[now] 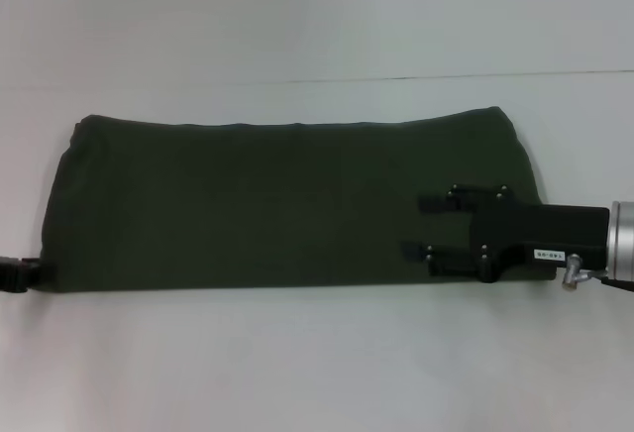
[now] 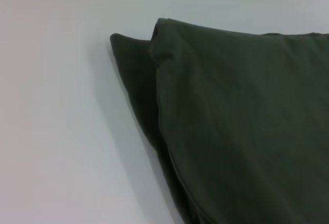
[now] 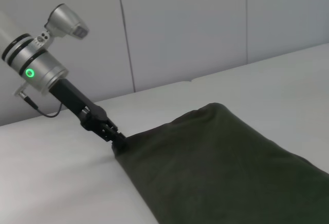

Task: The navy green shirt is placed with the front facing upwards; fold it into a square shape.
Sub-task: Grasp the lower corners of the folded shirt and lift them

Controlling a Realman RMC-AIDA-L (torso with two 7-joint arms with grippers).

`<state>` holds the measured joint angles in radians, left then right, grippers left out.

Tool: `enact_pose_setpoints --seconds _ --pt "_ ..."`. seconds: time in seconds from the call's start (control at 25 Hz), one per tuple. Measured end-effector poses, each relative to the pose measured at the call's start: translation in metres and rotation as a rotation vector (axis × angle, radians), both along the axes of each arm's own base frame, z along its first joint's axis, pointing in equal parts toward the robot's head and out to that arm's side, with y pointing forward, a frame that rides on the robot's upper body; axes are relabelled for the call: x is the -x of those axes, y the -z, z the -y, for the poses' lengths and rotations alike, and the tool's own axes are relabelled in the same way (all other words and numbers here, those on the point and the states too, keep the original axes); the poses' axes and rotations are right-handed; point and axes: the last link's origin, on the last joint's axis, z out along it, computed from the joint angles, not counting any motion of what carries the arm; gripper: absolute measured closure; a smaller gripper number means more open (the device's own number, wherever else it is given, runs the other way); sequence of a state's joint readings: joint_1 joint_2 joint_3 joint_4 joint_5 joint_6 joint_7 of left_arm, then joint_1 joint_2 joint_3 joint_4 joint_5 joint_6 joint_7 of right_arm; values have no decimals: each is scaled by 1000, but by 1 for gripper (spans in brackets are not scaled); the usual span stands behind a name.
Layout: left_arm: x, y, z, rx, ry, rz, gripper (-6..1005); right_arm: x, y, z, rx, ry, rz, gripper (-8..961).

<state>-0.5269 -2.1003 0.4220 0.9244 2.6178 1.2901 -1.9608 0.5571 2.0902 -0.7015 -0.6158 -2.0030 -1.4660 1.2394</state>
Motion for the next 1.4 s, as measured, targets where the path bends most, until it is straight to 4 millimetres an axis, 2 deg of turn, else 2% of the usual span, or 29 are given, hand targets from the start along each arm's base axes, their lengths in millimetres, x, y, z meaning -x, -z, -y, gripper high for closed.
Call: enact_pose_setpoints --seconds 0.04,0.2,0.28,0.48,0.72,0.92,1.04,1.4 --pt "0 0 0 3 1 2 706 -1 -1 0 -2 4 -1 203" --pt "-3 2 1 15 4 13 839 -10 -7 1 -25 65 -15 203" --pt "-4 5 2 22 5 19 905 -21 -13 0 -64 144 -28 203" --pt "-5 6 4 29 5 31 994 -61 -35 3 -198 417 -88 204" --pt "-7 7 4 29 11 39 994 -98 -40 24 -262 585 -85 204" --pt "-11 8 3 27 22 39 994 -113 -39 35 -278 658 -95 204" --pt "-12 8 2 26 24 39 994 -117 -35 38 -268 692 -107 203" --pt "-16 6 -3 11 48 37 994 -112 -13 40 -219 702 -118 203"
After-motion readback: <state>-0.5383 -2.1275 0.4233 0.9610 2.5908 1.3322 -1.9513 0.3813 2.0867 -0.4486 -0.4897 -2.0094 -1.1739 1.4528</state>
